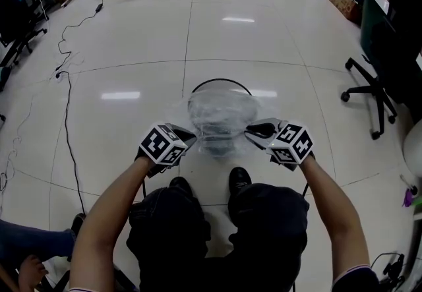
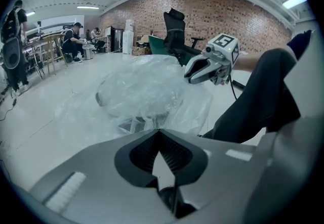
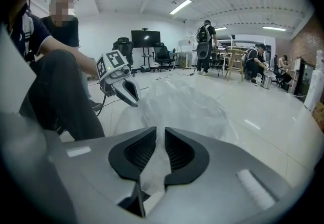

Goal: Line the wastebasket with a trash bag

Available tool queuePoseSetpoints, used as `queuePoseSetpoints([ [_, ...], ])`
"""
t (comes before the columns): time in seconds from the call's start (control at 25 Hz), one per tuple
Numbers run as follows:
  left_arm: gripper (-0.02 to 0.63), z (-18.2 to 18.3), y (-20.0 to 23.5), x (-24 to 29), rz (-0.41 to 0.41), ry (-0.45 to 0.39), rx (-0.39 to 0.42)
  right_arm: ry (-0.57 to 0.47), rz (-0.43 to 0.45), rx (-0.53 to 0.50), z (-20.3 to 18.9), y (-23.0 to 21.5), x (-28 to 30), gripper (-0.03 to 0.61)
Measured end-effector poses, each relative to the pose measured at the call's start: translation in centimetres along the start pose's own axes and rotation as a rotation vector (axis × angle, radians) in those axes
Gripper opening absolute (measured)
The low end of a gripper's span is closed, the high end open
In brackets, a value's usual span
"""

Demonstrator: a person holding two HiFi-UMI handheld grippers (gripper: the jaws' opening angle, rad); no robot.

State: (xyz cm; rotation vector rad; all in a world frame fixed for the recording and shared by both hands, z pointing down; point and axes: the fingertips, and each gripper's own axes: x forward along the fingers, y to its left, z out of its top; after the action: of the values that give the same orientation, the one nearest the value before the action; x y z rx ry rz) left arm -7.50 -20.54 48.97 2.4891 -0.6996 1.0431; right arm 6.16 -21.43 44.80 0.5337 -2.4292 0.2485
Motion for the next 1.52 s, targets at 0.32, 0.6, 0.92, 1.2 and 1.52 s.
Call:
queuePoseSetpoints([
  [0.32, 0.012, -0.3, -0.1, 1.2, -0.013, 0.011, 0.008, -0.116, 0.015, 0.097, 3.0, -1.0, -2.0, 0.107],
  [0.6, 0.012, -0.2, -1.0, 2.0, -0.028, 0.015, 0.007, -0.143, -0.024, 0.121, 4.9, -2.0, -3.2, 0.107],
  [0.92, 0.012, -1.7, -0.5, 1.8, -0.018, 0.031, -0.009, -0.014, 0.024, 0.116, 0.9, -0.6, -1.2, 0.043],
  [1.2, 0.012, -2.9, -0.7, 2.5, -0.022, 0.047, -0.026, 0.053, 0.059, 0.123, -2.6, 0.1, 0.1, 0.043],
  [1.52, 0.012, -3.6, -0.2, 3.7, -0.017, 0.071, -0.038, 0.094, 0.039, 0.141, -5.1, -0.8, 1.7, 0.052],
])
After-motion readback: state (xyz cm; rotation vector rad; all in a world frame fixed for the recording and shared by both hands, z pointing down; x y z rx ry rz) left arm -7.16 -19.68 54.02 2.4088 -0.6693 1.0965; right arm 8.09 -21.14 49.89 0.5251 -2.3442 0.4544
